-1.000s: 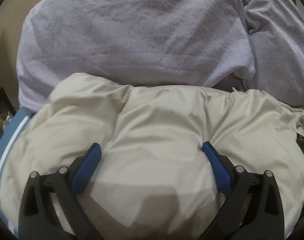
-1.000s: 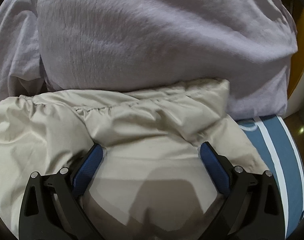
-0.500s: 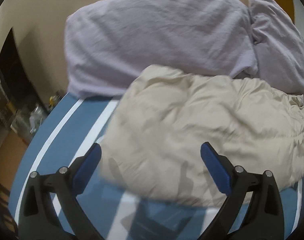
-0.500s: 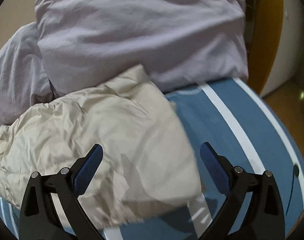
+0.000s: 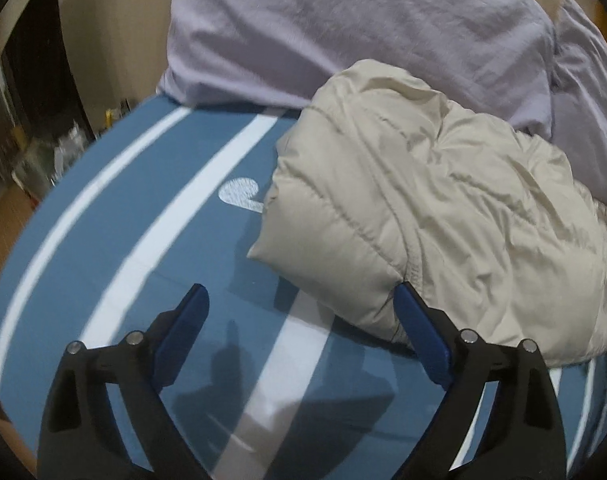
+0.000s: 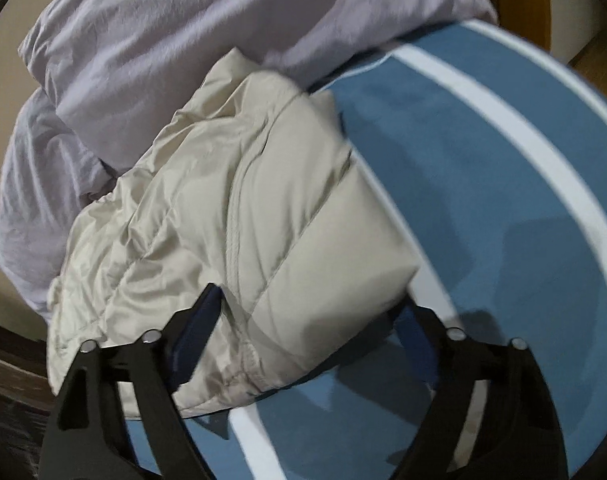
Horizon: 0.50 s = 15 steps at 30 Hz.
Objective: Fold large clothes
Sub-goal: 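Lift the jacket with both grippers and fold it over onto itself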
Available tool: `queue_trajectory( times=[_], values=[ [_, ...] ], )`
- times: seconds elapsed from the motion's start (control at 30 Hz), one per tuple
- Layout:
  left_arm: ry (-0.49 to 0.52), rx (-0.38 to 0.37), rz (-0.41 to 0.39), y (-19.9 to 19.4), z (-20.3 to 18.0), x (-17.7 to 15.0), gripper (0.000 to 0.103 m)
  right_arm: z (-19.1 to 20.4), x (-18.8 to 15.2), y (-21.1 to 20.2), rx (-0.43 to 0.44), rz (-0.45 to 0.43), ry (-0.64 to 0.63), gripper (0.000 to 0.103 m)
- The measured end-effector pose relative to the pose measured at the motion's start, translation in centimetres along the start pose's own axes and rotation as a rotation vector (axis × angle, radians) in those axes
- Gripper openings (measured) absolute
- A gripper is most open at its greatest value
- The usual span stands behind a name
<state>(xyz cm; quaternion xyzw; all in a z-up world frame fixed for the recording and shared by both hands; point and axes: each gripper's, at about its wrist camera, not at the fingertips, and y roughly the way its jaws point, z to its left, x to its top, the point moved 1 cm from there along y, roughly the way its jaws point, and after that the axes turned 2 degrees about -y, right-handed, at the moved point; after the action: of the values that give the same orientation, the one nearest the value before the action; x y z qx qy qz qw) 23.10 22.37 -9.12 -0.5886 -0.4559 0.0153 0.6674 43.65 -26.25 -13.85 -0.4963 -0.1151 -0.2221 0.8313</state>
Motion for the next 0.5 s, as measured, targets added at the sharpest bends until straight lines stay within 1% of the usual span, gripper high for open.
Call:
queue_trajectory(
  times=[0.03,0.07,0.23,0.27,0.33,0.4,0.5],
  values=[
    [-0.020,-0.018,0.008,0.3,0.2,0.1,0.093,0.0,0.0,0.2,0.019,0.003,0.006,0.076],
    [-0.046,-0.041,0.018,0.6,0.4,0.3,0.092,0.0,-0.1,0.3,0.031,0.002,0.011,0.074],
    [-0.146,-0.154,0.037,1.2,0.9,0.6,0.086,-0.1,0.0,0.5,0.063,-0.017,0.031,0.074],
    [-0.160,-0.173,0.038,1.1,1.1,0.6,0.084,-0.2,0.0,0.5,0.079,-0.014,0.044,0.074],
    [-0.185,-0.214,0.038,0.7,1.6,0.2,0.083,-0.6,0.1,0.3,0.114,-0.006,0.073,0.074],
    [-0.194,-0.225,0.031,0.5,2.0,-0.1,0.083,-1.1,0.3,0.3,0.150,0.003,0.104,0.074],
    [-0.213,-0.229,0.029,0.3,2.4,0.0,0.083,-1.6,0.4,0.2,0.181,0.013,0.133,0.074]
  ],
)
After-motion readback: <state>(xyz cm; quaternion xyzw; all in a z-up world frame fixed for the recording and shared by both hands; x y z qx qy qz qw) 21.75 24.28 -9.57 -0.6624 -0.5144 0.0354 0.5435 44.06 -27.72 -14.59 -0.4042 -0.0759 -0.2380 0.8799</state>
